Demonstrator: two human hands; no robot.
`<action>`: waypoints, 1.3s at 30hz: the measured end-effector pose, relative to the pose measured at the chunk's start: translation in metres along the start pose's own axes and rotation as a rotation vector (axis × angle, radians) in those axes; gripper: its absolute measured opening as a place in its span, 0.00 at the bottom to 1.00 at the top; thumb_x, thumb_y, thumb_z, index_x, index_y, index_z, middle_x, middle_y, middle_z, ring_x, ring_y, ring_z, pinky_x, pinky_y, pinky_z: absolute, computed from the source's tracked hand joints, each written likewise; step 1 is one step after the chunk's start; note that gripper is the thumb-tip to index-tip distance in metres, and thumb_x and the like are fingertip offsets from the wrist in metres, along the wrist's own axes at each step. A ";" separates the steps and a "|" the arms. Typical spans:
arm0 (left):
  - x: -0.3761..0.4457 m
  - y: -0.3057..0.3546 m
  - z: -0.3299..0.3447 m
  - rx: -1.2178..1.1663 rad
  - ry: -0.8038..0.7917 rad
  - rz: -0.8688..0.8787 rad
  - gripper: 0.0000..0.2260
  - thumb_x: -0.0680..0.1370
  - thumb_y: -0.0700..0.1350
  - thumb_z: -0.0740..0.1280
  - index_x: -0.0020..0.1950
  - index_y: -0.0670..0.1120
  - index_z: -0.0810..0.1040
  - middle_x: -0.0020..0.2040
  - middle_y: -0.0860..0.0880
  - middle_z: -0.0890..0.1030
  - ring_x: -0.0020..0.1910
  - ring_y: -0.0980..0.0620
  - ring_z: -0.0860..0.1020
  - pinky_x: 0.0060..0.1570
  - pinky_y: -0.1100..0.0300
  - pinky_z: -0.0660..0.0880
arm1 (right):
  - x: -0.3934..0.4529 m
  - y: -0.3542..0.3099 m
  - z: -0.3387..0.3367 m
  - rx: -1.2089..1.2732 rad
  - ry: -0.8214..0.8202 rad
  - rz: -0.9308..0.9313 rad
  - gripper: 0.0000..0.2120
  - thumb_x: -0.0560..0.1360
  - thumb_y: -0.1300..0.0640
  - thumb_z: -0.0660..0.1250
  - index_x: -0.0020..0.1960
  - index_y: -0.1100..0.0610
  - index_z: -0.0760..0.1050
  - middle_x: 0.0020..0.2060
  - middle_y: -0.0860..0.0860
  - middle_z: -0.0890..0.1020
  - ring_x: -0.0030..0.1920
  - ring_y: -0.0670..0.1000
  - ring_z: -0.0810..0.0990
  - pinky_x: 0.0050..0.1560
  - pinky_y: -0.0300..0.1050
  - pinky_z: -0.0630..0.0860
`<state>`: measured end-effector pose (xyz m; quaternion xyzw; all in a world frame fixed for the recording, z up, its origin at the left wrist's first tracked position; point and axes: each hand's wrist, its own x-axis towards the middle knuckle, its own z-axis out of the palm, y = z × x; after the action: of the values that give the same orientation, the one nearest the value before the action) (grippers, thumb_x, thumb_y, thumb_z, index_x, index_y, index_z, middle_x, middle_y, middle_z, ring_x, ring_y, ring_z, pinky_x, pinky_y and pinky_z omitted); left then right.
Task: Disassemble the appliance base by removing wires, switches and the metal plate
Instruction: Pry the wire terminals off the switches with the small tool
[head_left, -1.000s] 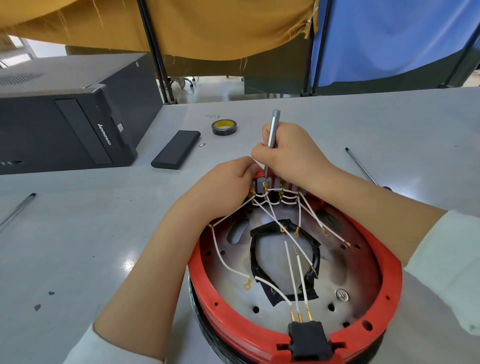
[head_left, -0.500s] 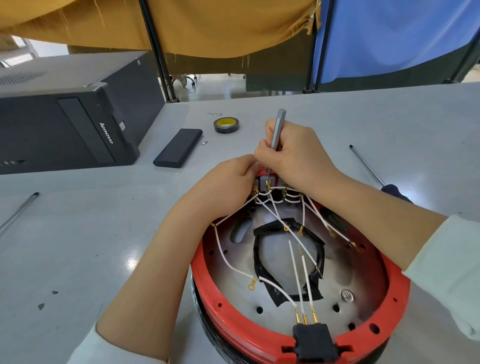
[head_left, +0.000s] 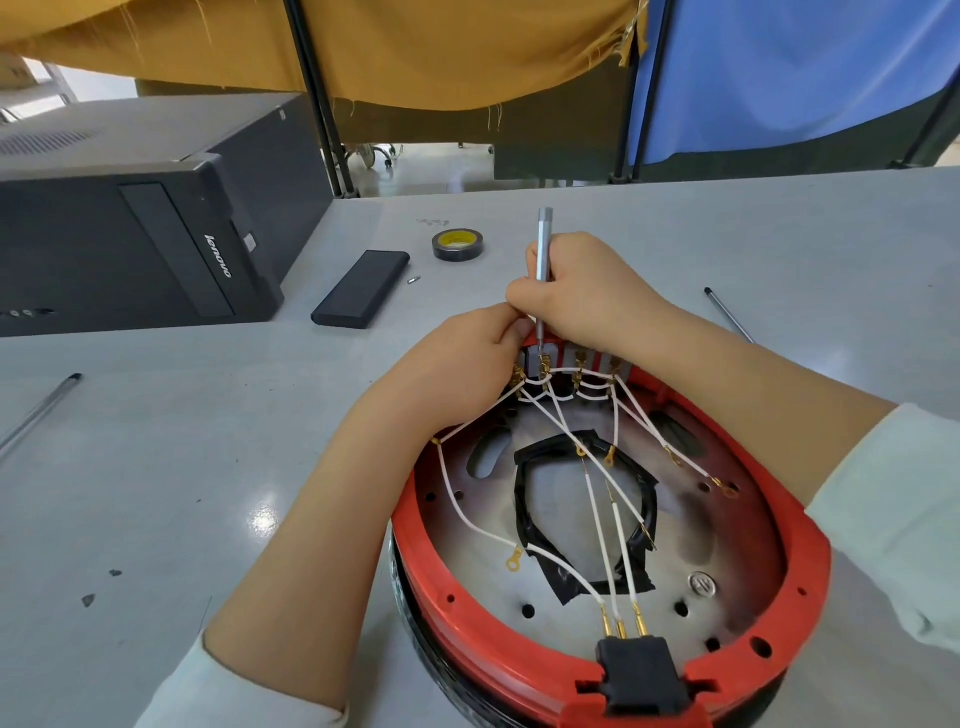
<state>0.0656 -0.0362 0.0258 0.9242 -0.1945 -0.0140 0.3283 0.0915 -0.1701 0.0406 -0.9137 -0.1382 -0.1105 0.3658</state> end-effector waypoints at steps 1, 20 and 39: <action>0.000 0.000 0.000 0.000 -0.003 -0.005 0.14 0.83 0.47 0.52 0.62 0.48 0.74 0.55 0.47 0.78 0.54 0.49 0.75 0.53 0.58 0.69 | 0.002 -0.001 -0.001 -0.014 -0.033 0.020 0.15 0.70 0.59 0.64 0.29 0.56 0.61 0.26 0.50 0.64 0.28 0.49 0.64 0.29 0.44 0.61; 0.002 -0.002 0.000 0.029 0.009 -0.006 0.15 0.83 0.49 0.52 0.55 0.46 0.76 0.38 0.51 0.75 0.39 0.54 0.73 0.40 0.60 0.68 | -0.013 0.009 0.003 0.141 0.188 -0.177 0.19 0.75 0.60 0.63 0.29 0.50 0.60 0.23 0.45 0.64 0.24 0.40 0.68 0.28 0.29 0.64; 0.001 -0.003 0.000 0.006 -0.015 -0.012 0.12 0.82 0.48 0.53 0.43 0.53 0.73 0.38 0.54 0.74 0.39 0.56 0.73 0.39 0.64 0.67 | -0.009 0.003 -0.006 0.128 0.123 0.009 0.16 0.77 0.56 0.62 0.31 0.55 0.62 0.25 0.50 0.68 0.25 0.48 0.68 0.31 0.43 0.68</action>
<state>0.0678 -0.0346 0.0245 0.9263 -0.1916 -0.0223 0.3238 0.0837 -0.1776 0.0401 -0.8806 -0.1181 -0.1554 0.4318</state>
